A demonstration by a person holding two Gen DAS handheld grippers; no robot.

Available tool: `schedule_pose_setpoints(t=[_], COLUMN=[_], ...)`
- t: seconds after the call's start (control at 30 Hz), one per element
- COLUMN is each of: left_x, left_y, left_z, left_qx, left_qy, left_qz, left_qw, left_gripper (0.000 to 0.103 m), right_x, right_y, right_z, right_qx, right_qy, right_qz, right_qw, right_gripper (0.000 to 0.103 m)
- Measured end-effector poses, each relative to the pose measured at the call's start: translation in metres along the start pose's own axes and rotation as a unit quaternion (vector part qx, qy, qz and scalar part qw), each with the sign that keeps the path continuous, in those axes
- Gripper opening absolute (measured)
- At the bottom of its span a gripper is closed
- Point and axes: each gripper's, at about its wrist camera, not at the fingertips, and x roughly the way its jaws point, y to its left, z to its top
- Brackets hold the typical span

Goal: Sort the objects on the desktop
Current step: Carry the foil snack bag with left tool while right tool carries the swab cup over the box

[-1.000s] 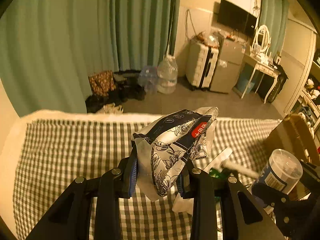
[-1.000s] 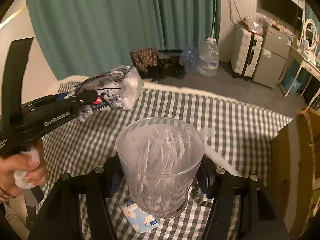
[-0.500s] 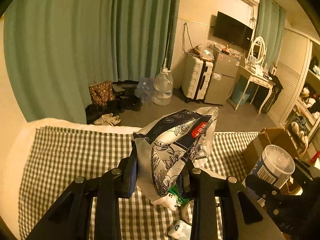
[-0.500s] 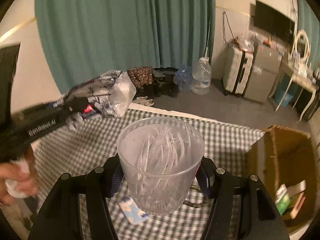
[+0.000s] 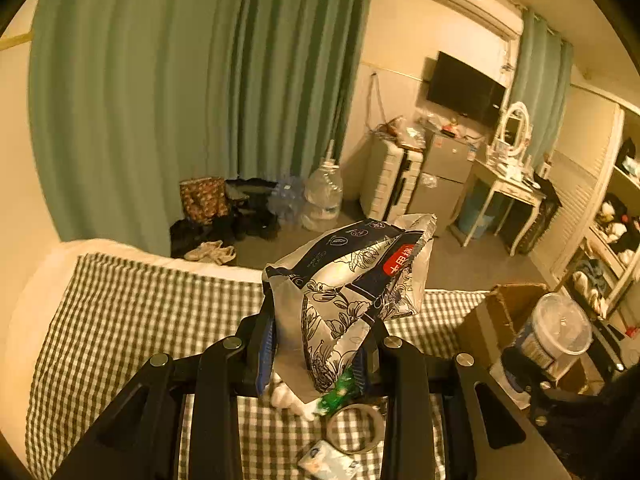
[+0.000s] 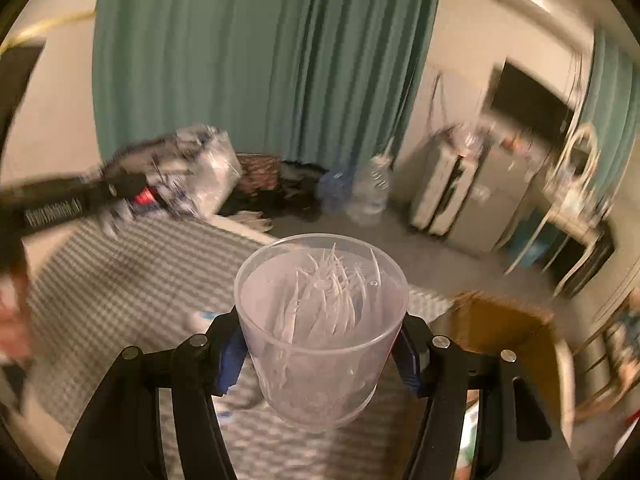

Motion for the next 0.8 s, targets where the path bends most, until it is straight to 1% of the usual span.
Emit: schedule_pose_setpoints(t=[0.13,0.2,0.27,0.33,0.43,0.47,0.53,0.6,0.7,0.8], left_x=[0.003,0.008,0.01,0.011,0.013,0.015,0.02,0.028,0.043,0.057], left_y=[-0.025,-0.039,-0.053,-0.069,-0.094,-0.103,-0.119,-0.134,-0.153,-0.173], left_z=[0.003,0.007,0.01,0.011,0.015,0.017,0.02,0.023,0.025,0.022], left_qx=[0.025,0.025,0.033,0.052,0.073,0.077,0.083,0.084,0.086,0.095], left_qy=[-0.008,-0.004,-0.002,-0.001,-0.007,-0.007,-0.011,-0.013,-0.01,-0.01], left_qz=[-0.006,-0.017,-0.017,-0.017,-0.036,-0.041,-0.038,-0.042,-0.058,-0.073], left_qw=[0.9996,0.9995,0.9993,0.9985,0.9967,0.9962,0.9957,0.9955,0.9946,0.9928], left_gripper=[0.032,0.032,0.032,0.032,0.031,0.032,0.032,0.032,0.031,0.032], right_x=[0.008,0.012,0.014,0.012,0.004,0.001,-0.007,-0.015,-0.015,-0.013], right_y=[-0.022,-0.031,-0.041,-0.056,-0.082,-0.091,-0.103,-0.122,-0.15,-0.18], right_z=[-0.01,-0.014,-0.015,-0.015,-0.017,-0.017,-0.019,-0.026,-0.032,-0.034], right_qx=[0.031,0.028,0.031,0.049,0.082,0.085,0.082,0.094,0.109,0.123], right_qy=[0.007,0.01,0.01,0.006,0.015,0.014,0.011,0.015,0.035,0.037], right_qz=[0.014,0.007,0.003,0.003,0.01,-0.005,-0.049,-0.06,-0.079,-0.093], right_qw=[0.999,1.0,0.999,0.999,0.996,0.996,0.995,0.994,0.99,0.987], right_gripper=[0.061,0.061,0.061,0.061,0.061,0.061,0.061,0.061,0.061,0.061])
